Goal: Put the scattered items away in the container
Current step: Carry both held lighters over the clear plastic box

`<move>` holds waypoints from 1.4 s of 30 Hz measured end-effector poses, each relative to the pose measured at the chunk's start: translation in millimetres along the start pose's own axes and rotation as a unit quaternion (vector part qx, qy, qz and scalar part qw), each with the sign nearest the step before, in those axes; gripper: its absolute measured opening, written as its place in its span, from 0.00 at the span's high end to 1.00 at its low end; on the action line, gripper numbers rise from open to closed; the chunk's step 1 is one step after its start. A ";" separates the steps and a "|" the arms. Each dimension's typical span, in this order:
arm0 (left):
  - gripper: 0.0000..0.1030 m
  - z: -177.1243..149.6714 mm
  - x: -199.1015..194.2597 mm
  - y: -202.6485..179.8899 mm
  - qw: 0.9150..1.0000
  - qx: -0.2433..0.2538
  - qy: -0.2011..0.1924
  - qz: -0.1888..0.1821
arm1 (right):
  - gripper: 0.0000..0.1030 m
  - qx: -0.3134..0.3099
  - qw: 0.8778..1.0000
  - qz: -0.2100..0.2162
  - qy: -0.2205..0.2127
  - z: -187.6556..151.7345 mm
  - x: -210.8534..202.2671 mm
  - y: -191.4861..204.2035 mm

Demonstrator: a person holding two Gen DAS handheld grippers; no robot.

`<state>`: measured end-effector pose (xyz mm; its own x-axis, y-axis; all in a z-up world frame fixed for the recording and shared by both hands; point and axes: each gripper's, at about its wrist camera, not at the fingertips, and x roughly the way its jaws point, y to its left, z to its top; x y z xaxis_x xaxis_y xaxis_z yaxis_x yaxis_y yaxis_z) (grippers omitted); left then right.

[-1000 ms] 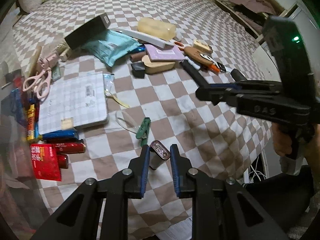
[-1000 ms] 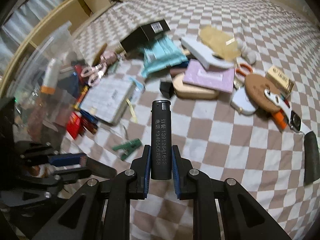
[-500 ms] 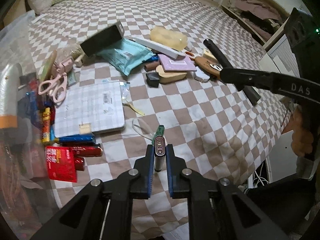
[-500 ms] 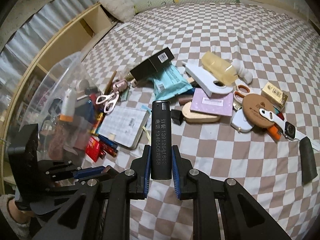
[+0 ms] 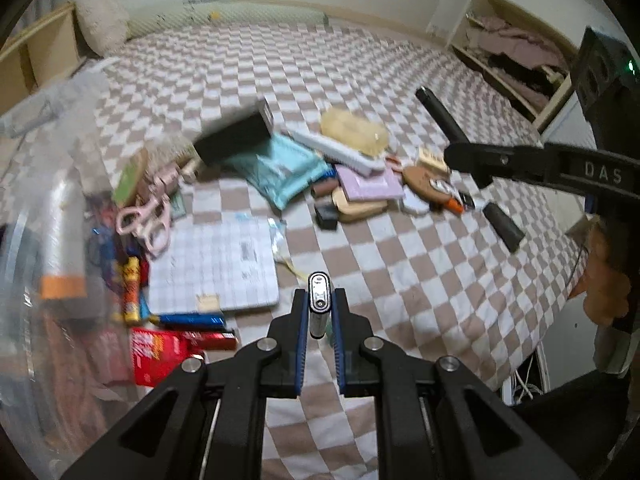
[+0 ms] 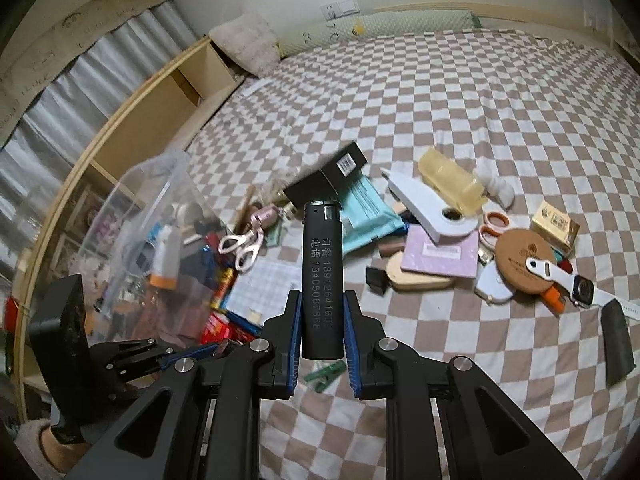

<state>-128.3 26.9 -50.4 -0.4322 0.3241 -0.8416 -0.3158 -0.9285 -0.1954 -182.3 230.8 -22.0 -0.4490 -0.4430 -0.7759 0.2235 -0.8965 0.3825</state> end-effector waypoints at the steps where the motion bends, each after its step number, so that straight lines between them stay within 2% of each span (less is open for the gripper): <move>1: 0.89 3.5 -4.3 1.9 1.000 -0.003 -0.009 0.004 | 0.81 0.000 1.000 0.002 -0.005 2.8 -1.9 1.2; 8: 0.89 24.5 -31.1 9.5 0.997 -0.006 -0.066 0.033 | 0.81 0.006 0.999 0.015 -0.029 20.0 -13.0 7.5; 15: 0.89 46.6 -67.1 24.5 0.991 -0.036 -0.127 0.037 | 0.81 0.009 0.999 0.026 -0.037 31.4 -12.9 16.3; 22: 0.89 65.9 -112.6 55.6 0.976 -0.083 -0.196 0.041 | 0.81 0.004 0.999 0.038 -0.039 39.8 -8.8 29.7; 30: 0.89 72.4 -152.7 100.3 0.957 -0.130 -0.247 0.078 | 0.81 -0.002 0.998 0.050 -0.036 46.4 0.7 47.2; 35: 0.89 66.6 -170.8 129.8 0.944 -0.157 -0.268 0.111 | 0.81 -0.010 0.997 0.068 -0.037 50.0 4.7 64.7; 42: 0.89 58.2 -177.5 176.3 0.933 -0.210 -0.267 0.120 | 0.81 -0.037 0.993 0.105 -0.040 53.6 2.1 100.7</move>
<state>-156.4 -183.8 93.8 -0.8428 0.0381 -0.5370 0.1545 -0.9384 -0.3091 -207.1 139.6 41.8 -0.4518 -0.6214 -0.6401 0.3817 -0.7832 0.4908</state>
